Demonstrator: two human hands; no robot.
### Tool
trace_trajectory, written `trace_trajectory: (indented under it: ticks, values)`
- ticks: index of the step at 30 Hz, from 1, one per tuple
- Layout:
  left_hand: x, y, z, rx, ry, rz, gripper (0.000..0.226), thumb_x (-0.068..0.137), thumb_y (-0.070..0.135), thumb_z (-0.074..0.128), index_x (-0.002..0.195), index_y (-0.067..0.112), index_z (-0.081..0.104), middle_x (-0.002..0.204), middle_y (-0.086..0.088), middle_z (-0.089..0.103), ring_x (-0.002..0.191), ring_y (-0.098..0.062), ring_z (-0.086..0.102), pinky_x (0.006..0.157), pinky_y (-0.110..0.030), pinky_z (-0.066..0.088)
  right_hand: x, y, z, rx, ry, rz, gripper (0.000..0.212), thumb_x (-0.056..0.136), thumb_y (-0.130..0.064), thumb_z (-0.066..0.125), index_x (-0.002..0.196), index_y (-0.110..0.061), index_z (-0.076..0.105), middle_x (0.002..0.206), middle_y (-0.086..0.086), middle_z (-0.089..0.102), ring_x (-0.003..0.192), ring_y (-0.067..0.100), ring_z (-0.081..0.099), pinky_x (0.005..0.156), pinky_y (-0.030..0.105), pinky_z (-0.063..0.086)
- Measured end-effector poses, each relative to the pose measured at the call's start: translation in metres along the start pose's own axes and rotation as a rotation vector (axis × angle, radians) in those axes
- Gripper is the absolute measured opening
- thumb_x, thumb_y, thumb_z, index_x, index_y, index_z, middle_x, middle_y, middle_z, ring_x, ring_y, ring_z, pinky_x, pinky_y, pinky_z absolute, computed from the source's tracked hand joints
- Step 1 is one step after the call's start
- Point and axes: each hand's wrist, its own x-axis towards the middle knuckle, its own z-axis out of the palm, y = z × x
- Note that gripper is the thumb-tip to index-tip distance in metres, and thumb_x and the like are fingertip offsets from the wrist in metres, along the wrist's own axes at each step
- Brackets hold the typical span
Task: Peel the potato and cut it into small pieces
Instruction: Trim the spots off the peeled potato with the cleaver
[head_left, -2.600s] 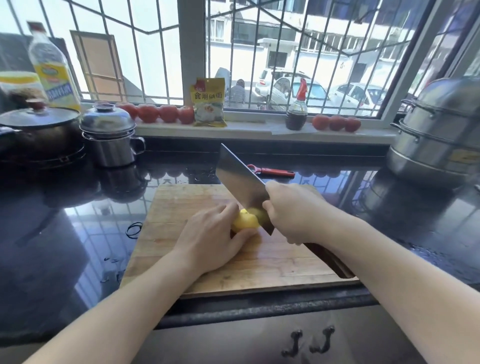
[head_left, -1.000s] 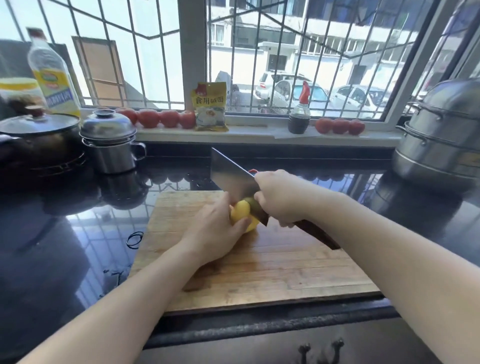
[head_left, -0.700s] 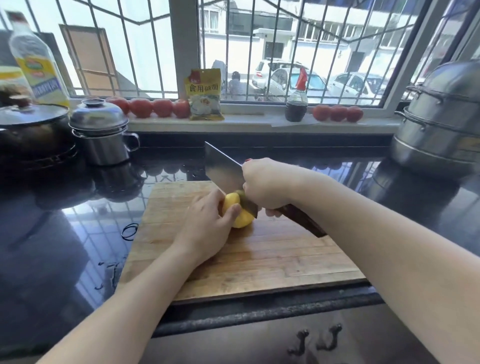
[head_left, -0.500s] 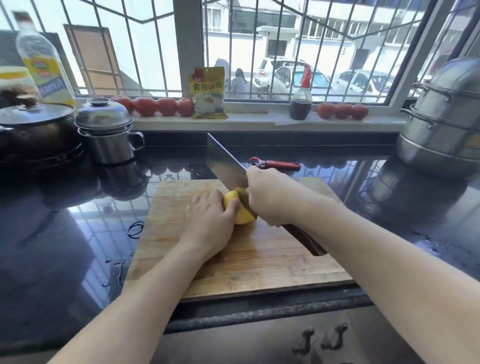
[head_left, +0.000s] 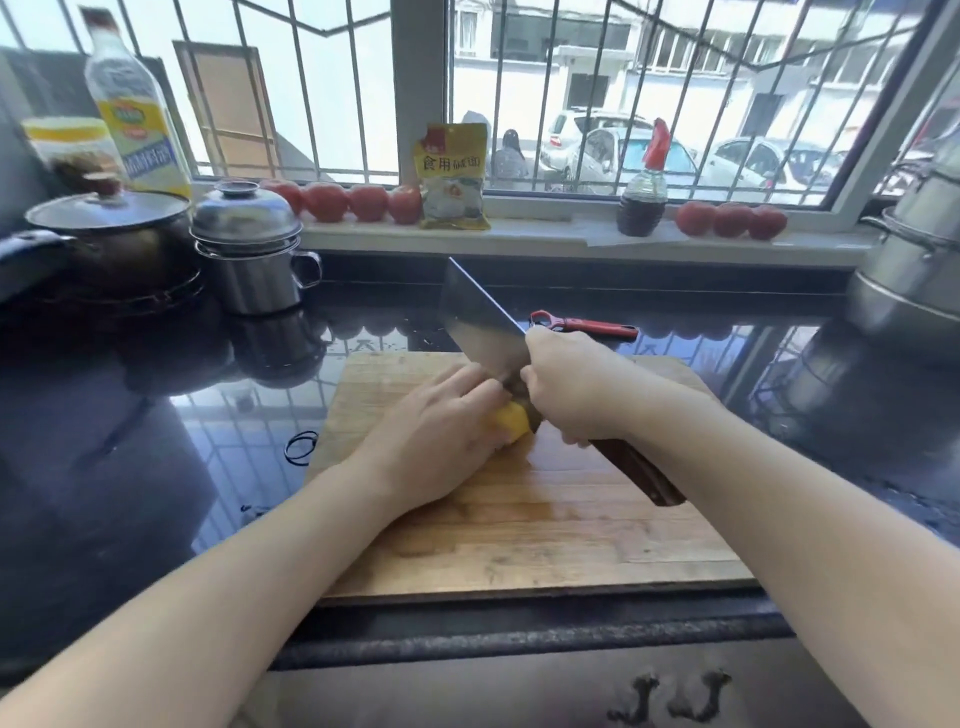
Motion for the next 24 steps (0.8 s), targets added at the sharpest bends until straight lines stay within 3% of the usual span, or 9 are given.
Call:
trace_trajectory:
  ticks: [3, 6, 9, 14, 18, 24]
  values:
    - [0.005, -0.007, -0.001, 0.074, -0.054, -0.008, 0.042, 0.087, 0.037, 0.076, 0.119, 0.014, 0.061, 0.127, -0.002, 0.058, 0.121, -0.025, 0.054, 0.095, -0.045, 0.051, 0.007, -0.007, -0.011, -0.038, -0.11, -0.024, 0.011, 0.102, -0.01, 0.046, 0.091, -0.011, 0.046, 0.078, 0.01, 0.061, 0.057, 0.023, 0.067, 0.043, 0.035, 0.053]
    - [0.005, -0.002, 0.003, 0.005, 0.007, -0.079, 0.047, 0.083, 0.038, 0.077, 0.122, 0.017, 0.061, 0.119, 0.001, 0.058, 0.112, -0.023, 0.057, 0.089, -0.042, 0.052, 0.011, -0.014, -0.023, -0.073, -0.155, -0.035, 0.012, 0.101, -0.009, 0.047, 0.097, -0.006, 0.058, 0.081, 0.013, 0.068, 0.063, 0.026, 0.071, 0.047, 0.032, 0.056]
    - [0.003, -0.002, 0.004, 0.021, 0.032, -0.086, 0.047, 0.085, 0.043, 0.072, 0.123, 0.018, 0.061, 0.118, 0.001, 0.06, 0.106, -0.023, 0.06, 0.085, -0.04, 0.052, 0.012, -0.017, -0.025, -0.101, -0.195, -0.045, 0.014, 0.1, -0.006, 0.049, 0.107, -0.001, 0.061, 0.083, 0.016, 0.07, 0.067, 0.029, 0.074, 0.04, 0.025, 0.053]
    - [0.0, 0.004, 0.003, 0.089, 0.045, -0.102, 0.043, 0.088, 0.045, 0.07, 0.118, 0.015, 0.061, 0.115, -0.002, 0.062, 0.096, -0.031, 0.066, 0.075, -0.042, 0.054, 0.002, -0.008, -0.011, -0.072, -0.135, -0.028, 0.007, 0.101, -0.006, 0.047, 0.108, -0.007, 0.048, 0.084, 0.015, 0.067, 0.061, 0.029, 0.073, 0.051, 0.043, 0.061]
    - [-0.002, 0.008, 0.002, 0.069, 0.087, -0.119, 0.041, 0.089, 0.041, 0.075, 0.117, 0.013, 0.062, 0.112, -0.004, 0.063, 0.092, -0.035, 0.068, 0.07, -0.042, 0.054, -0.008, 0.001, 0.002, -0.001, -0.034, 0.022, 0.01, 0.102, -0.012, 0.043, 0.096, -0.018, 0.039, 0.087, 0.01, 0.056, 0.056, 0.025, 0.07, 0.047, 0.038, 0.06]
    - [-0.001, 0.009, 0.001, -0.051, 0.147, -0.24, 0.039, 0.093, 0.043, 0.071, 0.122, 0.021, 0.057, 0.111, -0.001, 0.065, 0.093, -0.032, 0.065, 0.072, -0.037, 0.047, 0.013, -0.005, -0.019, -0.062, -0.092, -0.028, 0.008, 0.1, -0.008, 0.049, 0.106, -0.007, 0.054, 0.084, 0.015, 0.068, 0.059, 0.027, 0.072, 0.05, 0.041, 0.061]
